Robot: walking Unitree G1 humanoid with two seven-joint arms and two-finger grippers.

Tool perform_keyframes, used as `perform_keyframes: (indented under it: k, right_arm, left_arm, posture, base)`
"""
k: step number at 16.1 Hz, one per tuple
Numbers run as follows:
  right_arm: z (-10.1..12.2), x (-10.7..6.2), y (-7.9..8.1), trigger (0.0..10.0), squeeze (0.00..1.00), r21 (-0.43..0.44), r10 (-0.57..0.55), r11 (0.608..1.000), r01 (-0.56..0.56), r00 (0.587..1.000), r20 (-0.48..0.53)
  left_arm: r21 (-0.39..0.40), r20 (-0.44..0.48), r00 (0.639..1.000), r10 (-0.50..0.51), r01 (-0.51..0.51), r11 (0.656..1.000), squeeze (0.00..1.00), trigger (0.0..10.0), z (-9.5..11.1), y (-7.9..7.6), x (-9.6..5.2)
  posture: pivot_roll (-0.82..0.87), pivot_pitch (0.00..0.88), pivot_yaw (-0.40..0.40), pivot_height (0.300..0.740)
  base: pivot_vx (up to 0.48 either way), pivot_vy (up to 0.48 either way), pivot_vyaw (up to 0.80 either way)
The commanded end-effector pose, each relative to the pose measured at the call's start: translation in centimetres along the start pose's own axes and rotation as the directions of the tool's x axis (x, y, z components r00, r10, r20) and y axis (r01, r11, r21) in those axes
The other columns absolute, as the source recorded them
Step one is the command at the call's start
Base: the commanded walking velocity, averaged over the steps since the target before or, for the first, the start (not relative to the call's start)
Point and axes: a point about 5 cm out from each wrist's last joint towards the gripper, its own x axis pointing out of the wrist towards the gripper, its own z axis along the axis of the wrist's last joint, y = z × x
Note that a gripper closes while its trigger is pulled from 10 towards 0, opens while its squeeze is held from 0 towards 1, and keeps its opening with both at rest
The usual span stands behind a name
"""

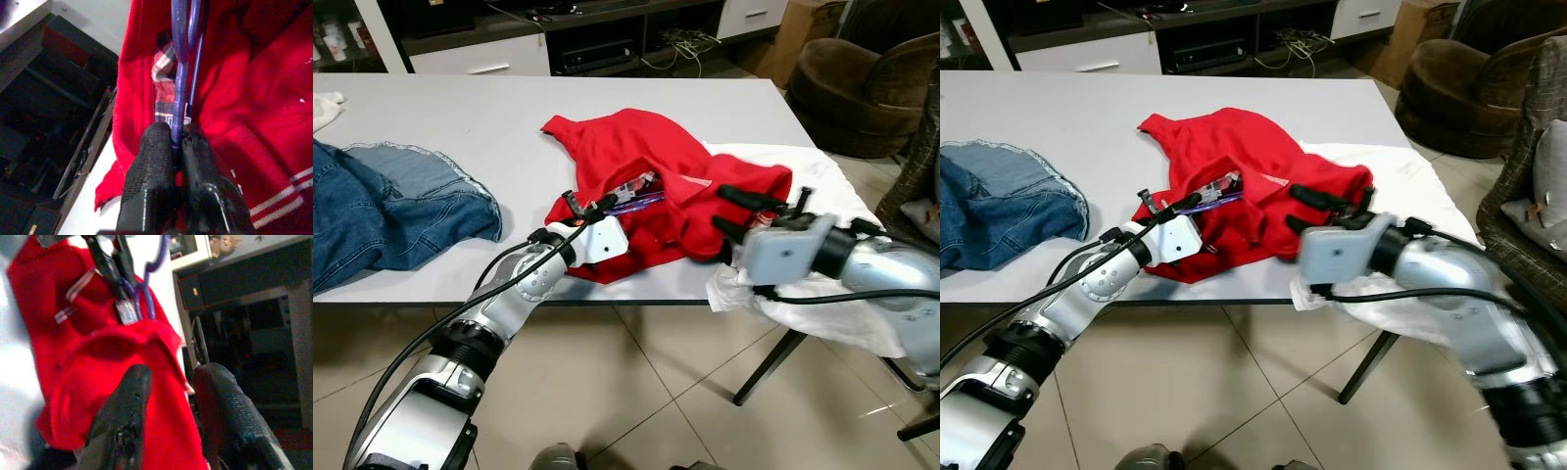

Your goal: Hang hanger

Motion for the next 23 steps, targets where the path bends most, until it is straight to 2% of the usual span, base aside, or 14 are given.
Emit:
perform_keyframes:
  k: [1,3,6,12,13,14,15,20,21,23]
  right_arm:
    - [0.0,0.5,0.0,10.0,0.0,-0.019,0.007,1.0,-0.007,1.0,-0.006]
    - [-0.5,0.8,0.5,10.0,0.0,-0.041,0.038,0.998,-0.039,0.998,-0.04]
    - [-1.4,1.2,0.4,10.0,0.0,-0.056,0.02,0.998,-0.026,0.994,-0.105]
    - [-3.1,2.3,2.2,10.0,0.0,-0.049,0.058,0.996,-0.072,0.969,-0.239]
    - [-3.1,2.5,2.2,9.0,0.0,-0.045,0.051,0.997,-0.064,0.969,-0.243]
    - [-3.1,2.7,2.2,4.3,0.0,-0.036,0.036,0.998,-0.046,0.969,-0.244]
    - [-3.2,2.7,2.2,0.0,0.0,-0.034,0.028,0.999,-0.038,0.968,-0.249]
    - [-3.5,2.8,2.1,0.0,0.0,-0.032,0.003,0.999,-0.012,0.964,-0.267]
    - [-3.5,2.8,2.1,0.0,0.0,-0.031,-0.002,1.0,-0.006,0.964,-0.268]
    - [-3.5,2.8,2.0,0.0,0.0,-0.029,-0.01,1.0,0.002,0.963,-0.268]
  left_arm:
    - [0.036,0.029,1.0,-0.002,0.001,0.999,0.06,10.0,0.4,0.0,0.0]
    - [0.07,0.039,0.999,-0.01,0.007,0.998,0.06,10.0,0.6,0.1,0.0]
    - [0.141,0.058,0.998,-0.023,0.015,0.99,0.06,10.0,0.8,0.4,0.0]
    - [0.165,0.15,0.988,-0.018,-0.007,0.986,0.06,10.0,2.2,0.5,0.2]
    - [0.165,0.163,0.986,-0.018,-0.009,0.986,0.06,10.0,2.4,0.5,0.2]
    - [0.163,0.173,0.985,-0.015,-0.014,0.987,0.06,10.0,2.5,0.5,0.2]
    - [0.161,0.181,0.983,-0.011,-0.019,0.987,0.06,10.0,2.6,0.5,0.1]
    - [0.151,0.202,0.979,-0.003,-0.028,0.988,0.05,10.0,2.8,0.4,0.0]
    - [0.112,0.195,0.981,0.022,-0.044,0.993,0.06,10.0,2.7,0.5,0.1]
    - [0.093,0.188,0.982,0.024,-0.043,0.995,0.07,10.0,2.6,0.6,0.1]
  posture:
    - [0.04,0.008,-0.006,0.74]
    - [0.04,0.008,-0.006,0.74]
    - [0.04,0.01,-0.003,0.74]
    - [0.04,0.008,-0.003,0.74]
    - [0.04,0.008,-0.003,0.74]
    - [0.04,0.009,-0.003,0.74]
    - [0.04,0.009,-0.003,0.74]
    - [0.04,0.013,-0.006,0.74]
    - [0.04,0.013,-0.006,0.74]
    - [0.04,0.013,-0.006,0.74]
  base:
    - [0.0,0.0,0.0]
    - [0.0,0.0,0.0]
    - [0.0,0.0,0.0]
    - [0.0,0.0,0.0]
    - [0.0,0.0,0.0]
    - [0.0,0.0,0.0]
    - [0.0,0.0,0.0]
    - [0.0,0.0,0.0]
    - [0.0,0.0,0.0]
    - [0.0,0.0,0.0]
